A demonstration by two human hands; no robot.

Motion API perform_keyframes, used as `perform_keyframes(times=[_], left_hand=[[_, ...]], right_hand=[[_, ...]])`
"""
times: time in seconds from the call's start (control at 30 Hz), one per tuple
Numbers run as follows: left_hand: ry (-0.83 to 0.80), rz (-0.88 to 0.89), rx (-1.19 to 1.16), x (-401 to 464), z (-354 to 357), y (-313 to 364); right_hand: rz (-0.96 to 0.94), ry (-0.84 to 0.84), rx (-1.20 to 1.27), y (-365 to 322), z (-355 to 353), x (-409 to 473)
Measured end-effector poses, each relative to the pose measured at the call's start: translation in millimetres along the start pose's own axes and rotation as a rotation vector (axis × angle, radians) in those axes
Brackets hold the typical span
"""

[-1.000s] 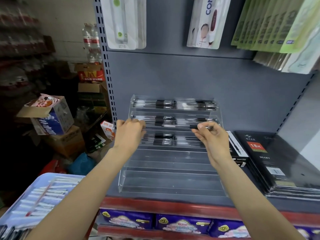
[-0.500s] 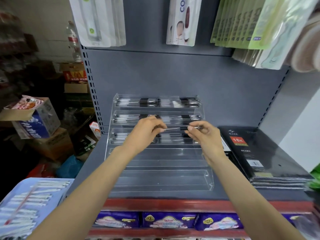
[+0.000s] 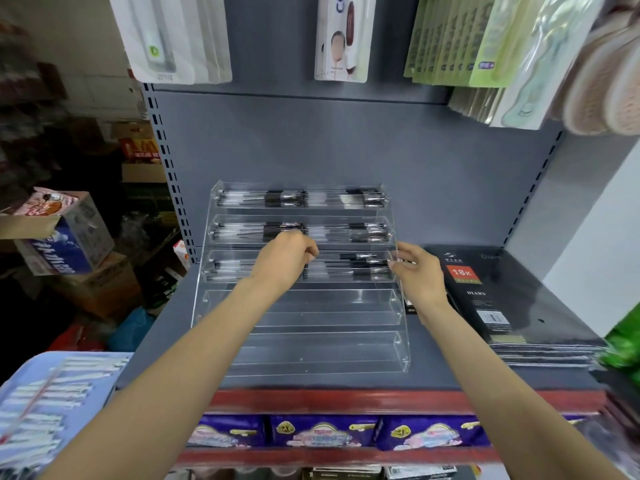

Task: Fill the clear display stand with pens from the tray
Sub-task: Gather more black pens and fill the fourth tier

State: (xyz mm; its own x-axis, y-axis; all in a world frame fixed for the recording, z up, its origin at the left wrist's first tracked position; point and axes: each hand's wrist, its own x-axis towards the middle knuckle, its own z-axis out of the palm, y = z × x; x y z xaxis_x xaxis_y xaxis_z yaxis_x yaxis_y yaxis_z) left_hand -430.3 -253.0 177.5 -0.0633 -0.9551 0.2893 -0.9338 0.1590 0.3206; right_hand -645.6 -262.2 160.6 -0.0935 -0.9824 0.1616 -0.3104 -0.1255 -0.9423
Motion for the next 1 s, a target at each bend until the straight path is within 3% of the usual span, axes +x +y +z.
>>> perform_keyframes(times=[0.3, 0.57, 0.7, 1.0], left_hand=[[-0.009, 0.066, 0.245, 15, 11, 17], [0.025, 0.103, 0.217, 16, 17, 21], [-0.044, 0.173, 0.179, 15, 20, 24], [-0.094, 0.140, 0.195, 13, 19, 29]], right_hand=[[-0.007, -0.072, 0.033, 7, -8, 5], [-0.020, -0.113, 0.053, 9, -12, 8], [-0.025, -0.118, 0.053, 8, -12, 7], [0.002, -0.111, 0.032, 9, -12, 11]])
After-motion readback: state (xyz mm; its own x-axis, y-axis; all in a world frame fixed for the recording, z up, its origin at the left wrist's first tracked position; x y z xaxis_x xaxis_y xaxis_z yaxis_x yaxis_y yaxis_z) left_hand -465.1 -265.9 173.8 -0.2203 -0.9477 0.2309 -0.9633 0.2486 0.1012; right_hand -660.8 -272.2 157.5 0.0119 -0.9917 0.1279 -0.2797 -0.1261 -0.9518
